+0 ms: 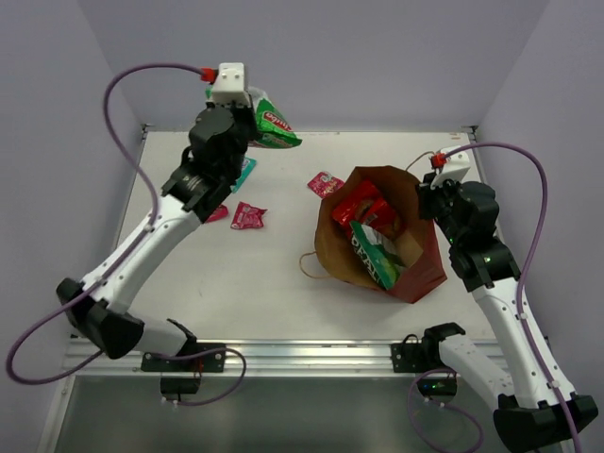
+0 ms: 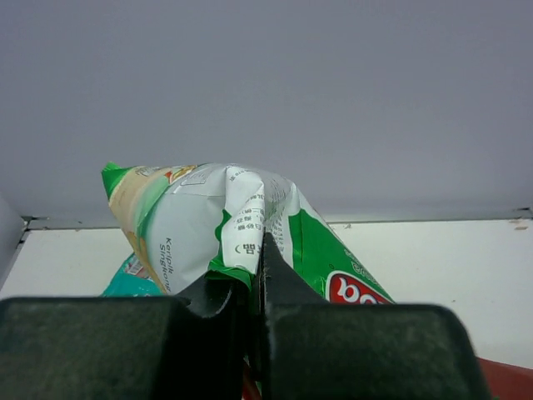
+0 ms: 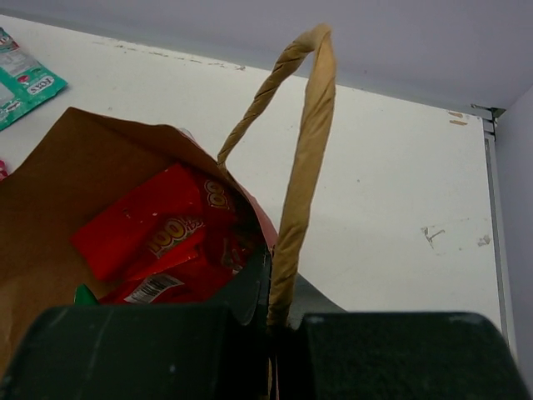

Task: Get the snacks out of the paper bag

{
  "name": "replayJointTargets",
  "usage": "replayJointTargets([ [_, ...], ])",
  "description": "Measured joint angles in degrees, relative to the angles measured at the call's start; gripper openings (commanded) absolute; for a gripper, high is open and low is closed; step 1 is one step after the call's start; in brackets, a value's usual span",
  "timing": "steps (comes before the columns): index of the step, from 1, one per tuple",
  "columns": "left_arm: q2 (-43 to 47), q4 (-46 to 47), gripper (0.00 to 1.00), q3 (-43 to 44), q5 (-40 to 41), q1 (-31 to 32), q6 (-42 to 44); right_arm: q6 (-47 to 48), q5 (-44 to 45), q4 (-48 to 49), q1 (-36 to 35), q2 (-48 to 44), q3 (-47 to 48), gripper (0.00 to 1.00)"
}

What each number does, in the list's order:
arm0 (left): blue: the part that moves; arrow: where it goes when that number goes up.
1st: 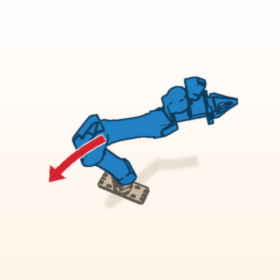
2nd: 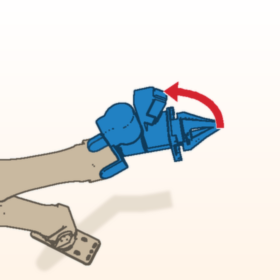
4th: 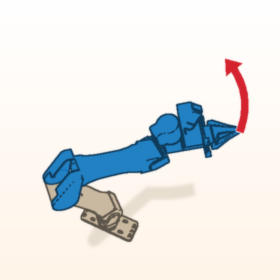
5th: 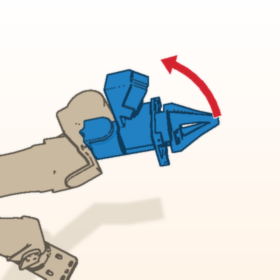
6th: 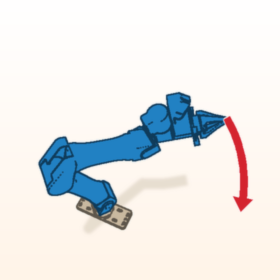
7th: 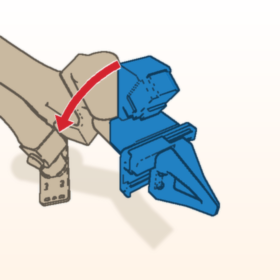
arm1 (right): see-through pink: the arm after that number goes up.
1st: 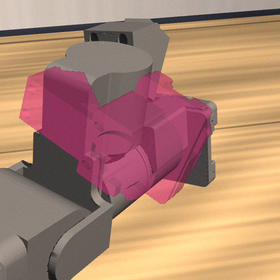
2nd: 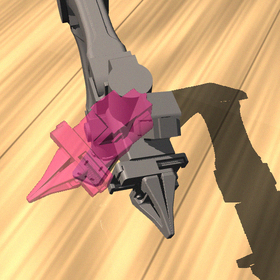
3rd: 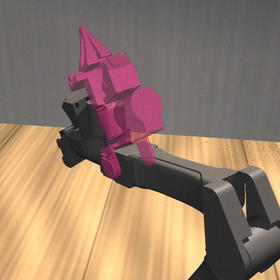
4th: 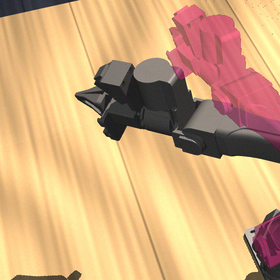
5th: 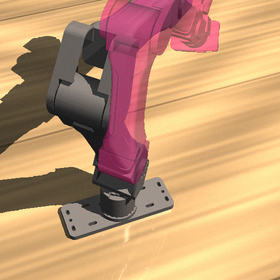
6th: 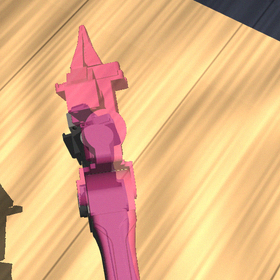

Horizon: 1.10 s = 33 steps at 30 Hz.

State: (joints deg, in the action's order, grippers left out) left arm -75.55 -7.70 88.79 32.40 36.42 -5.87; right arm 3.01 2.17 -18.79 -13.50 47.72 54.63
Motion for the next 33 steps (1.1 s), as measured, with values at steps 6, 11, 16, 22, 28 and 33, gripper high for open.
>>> replayJointTargets([
  [6,-15.3,11.3,0.00,-5.2,-10.7,-7.3,-3.1,0.0,-0.2,0.0,0.0,0.0,0.0,0.00],
  [11,-21.6,23.5,0.11,-13.2,-14.6,-9.7,-6.6,0.0,-0.3,0.0,0.0,0.0,0.0,0.00],
  [16,-24.9,38.6,0.35,-21.7,-17.4,-10.3,-10.1,0.0,-0.4,0.0,0.0,0.0,0.0,0.00],
  [22,-25.6,43.3,1.00,-28.3,-21.6,-12.0,-13.7,0.0,-0.6,0.0,0.0,0.0,0.0,0.00],
  [28,-14.0,29.2,1.00,-29.4,-21.2,-12.0,-14.5,0.0,-1.9,-0.1,0.0,-0.1,0.0,0.00],
  [33,0.7,15.7,1.00,-25.1,-22.5,-10.2,-15.9,0.0,-1.9,-0.2,0.0,-0.4,0.0,0.00],
])
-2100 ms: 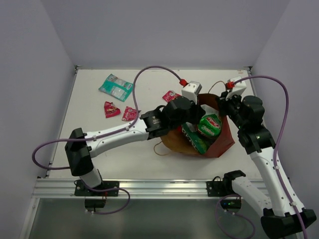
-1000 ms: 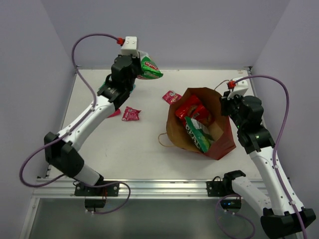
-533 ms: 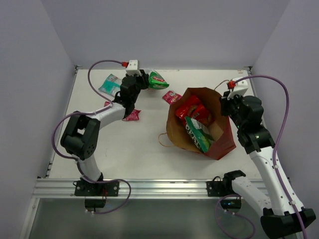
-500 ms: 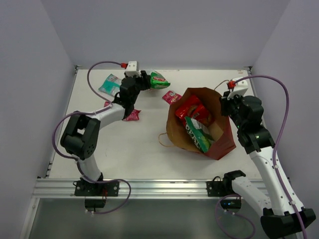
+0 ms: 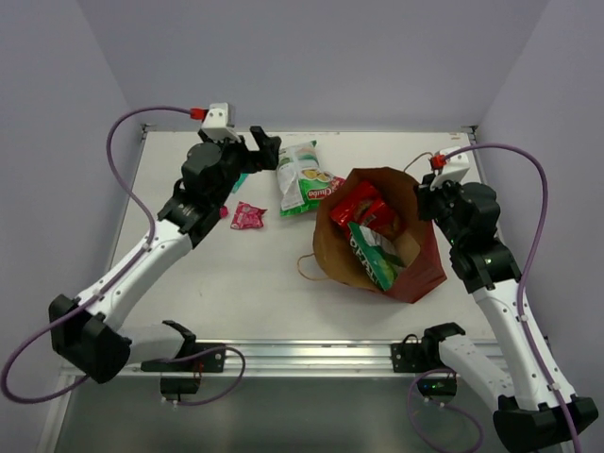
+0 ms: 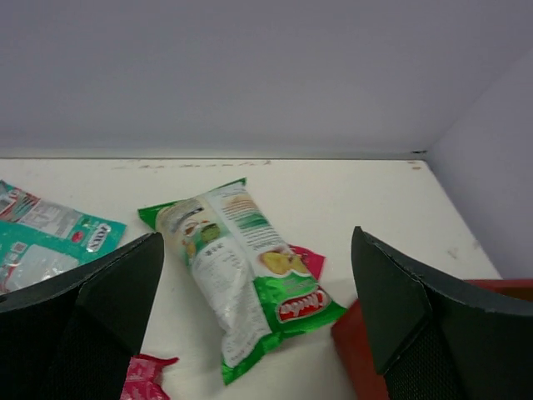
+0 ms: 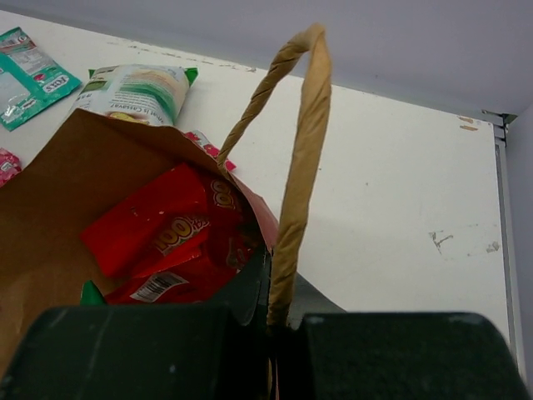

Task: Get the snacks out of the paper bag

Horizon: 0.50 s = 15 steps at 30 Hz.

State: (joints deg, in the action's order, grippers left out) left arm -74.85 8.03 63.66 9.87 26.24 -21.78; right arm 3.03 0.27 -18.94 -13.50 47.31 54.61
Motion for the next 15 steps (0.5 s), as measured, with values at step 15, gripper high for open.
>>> replayJointTargets([
  [15,-12.8,-22.4,1.00,11.6,3.2,37.4,-12.9,0.0,-0.3,-0.2,0.0,-0.2,0.0,0.01],
])
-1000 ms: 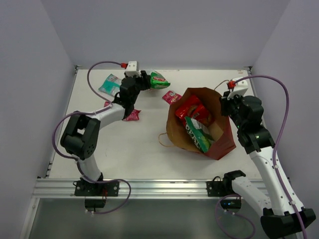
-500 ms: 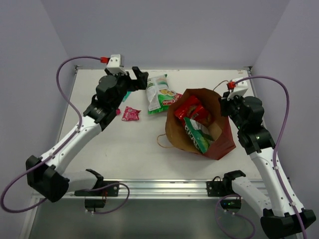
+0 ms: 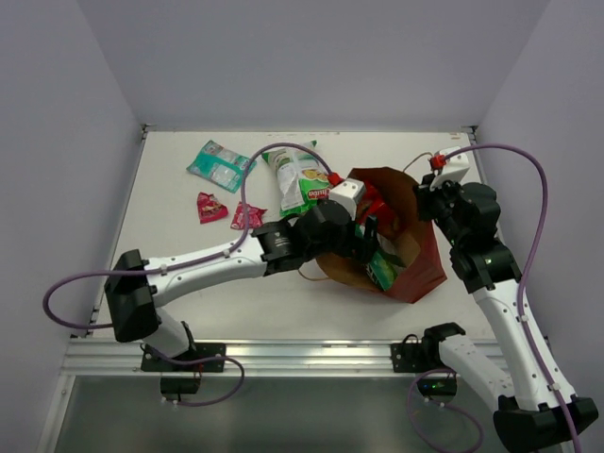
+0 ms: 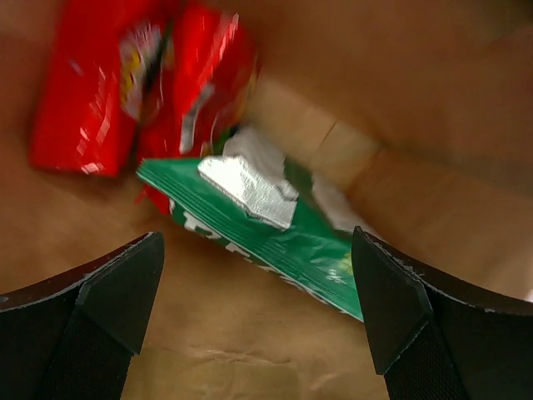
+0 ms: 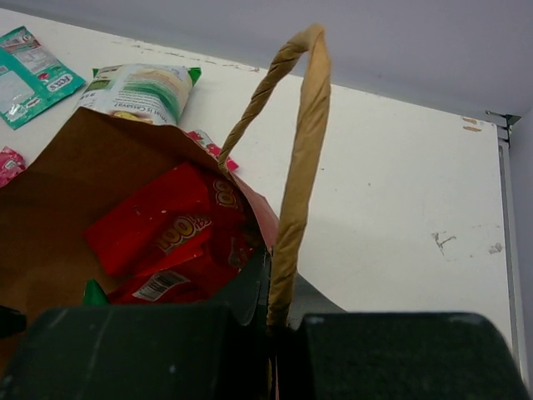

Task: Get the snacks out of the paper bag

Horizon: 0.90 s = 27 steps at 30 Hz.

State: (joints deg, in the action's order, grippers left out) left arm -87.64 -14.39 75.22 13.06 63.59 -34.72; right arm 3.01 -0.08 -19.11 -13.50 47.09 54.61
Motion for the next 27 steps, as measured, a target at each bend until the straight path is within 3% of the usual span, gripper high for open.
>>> replayJointTargets([
  [7,-9.1,-3.9,0.99,6.2,0.5,1.0,-2.8,0.0,-0.7,-0.1,0.0,-0.2,0.0,0.01],
  [10,-12.2,-4.1,0.92,8.7,0.4,1.0,-3.6,0.0,-0.9,-0.2,0.0,-0.4,0.0,0.01],
  [13,-14.4,-4.2,0.67,10.0,0.4,0.9,-4.0,0.0,-0.9,-0.2,0.0,-0.6,0.0,0.01],
  [14,-14.6,-4.3,0.49,10.1,0.6,0.9,-4.2,0.0,-0.9,-0.2,0.0,-0.7,0.0,0.01],
  [16,-14.6,-4.8,0.34,10.1,1.0,0.9,-4.5,0.0,-0.9,-0.2,0.0,-0.9,0.0,0.01],
  [17,-14.6,-4.8,0.18,10.1,1.1,0.9,-4.6,0.0,-0.9,-0.2,0.0,-1.0,0.0,0.01],
  [19,-14.5,-5.0,0.00,10.1,1.6,1.0,-4.9,0.0,-0.9,-0.2,0.0,-1.1,0.0,0.01],
  [27,-11.3,-8.7,0.00,10.9,3.2,1.0,-2.4,0.0,-0.9,-0.5,0.0,-1.1,-0.3,0.00],
])
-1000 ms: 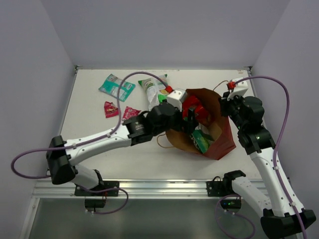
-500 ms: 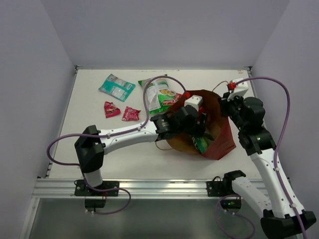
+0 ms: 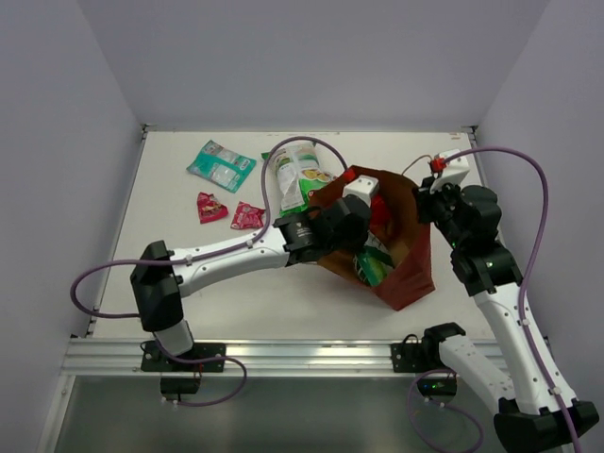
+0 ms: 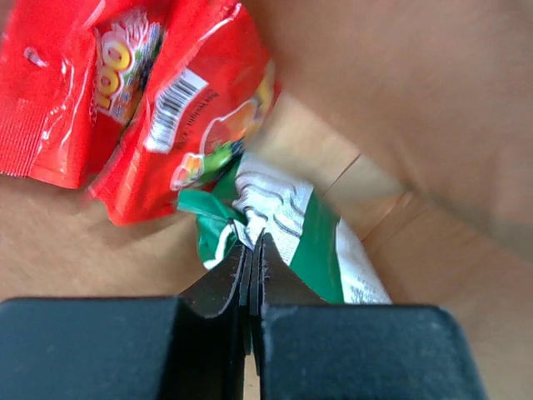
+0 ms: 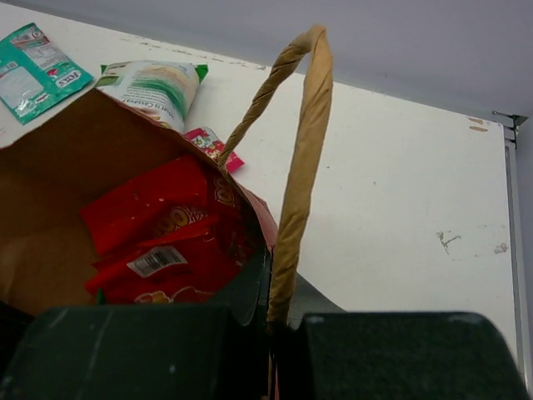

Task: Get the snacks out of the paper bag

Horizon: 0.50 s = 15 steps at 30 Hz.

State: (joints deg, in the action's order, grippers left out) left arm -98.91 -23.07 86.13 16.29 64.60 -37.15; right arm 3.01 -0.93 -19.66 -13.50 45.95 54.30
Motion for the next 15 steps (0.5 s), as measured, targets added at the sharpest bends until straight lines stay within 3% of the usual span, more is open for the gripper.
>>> replayJointTargets([
  [7,5.6,-8.2,0.00,9.9,1.9,0.1,6.4,0.0,0.4,-0.7,-0.1,0.2,-0.4,0.00],
  [15,18.0,-4.9,0.00,19.0,11.7,-0.4,13.8,0.0,1.5,-0.4,-0.3,0.4,-0.6,0.00],
])
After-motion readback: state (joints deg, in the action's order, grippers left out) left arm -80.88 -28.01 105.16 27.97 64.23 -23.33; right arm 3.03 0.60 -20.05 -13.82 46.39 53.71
